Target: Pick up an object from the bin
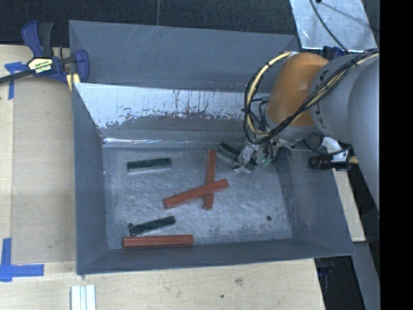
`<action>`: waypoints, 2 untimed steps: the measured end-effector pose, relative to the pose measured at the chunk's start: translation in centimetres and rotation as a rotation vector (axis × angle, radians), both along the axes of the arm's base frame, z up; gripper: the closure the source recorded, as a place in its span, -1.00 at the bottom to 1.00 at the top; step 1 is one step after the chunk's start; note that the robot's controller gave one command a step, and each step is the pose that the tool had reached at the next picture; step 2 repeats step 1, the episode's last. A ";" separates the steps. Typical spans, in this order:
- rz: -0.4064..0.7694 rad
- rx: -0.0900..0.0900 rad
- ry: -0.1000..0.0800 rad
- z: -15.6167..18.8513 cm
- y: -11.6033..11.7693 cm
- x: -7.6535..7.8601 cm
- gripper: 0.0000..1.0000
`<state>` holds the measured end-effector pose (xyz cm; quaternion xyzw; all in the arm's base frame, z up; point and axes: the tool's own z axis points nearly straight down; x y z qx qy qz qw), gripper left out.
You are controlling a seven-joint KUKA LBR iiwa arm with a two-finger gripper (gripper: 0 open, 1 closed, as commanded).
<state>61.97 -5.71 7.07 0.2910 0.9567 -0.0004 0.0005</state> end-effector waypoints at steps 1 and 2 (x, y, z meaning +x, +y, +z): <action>0.003 -0.001 -0.005 1.8 0.0 0.1 1.00; 0.003 -0.001 -0.005 1.8 0.0 0.1 1.00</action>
Offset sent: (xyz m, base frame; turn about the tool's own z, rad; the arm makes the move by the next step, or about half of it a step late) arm 0.0001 0.0001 0.0164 0.0000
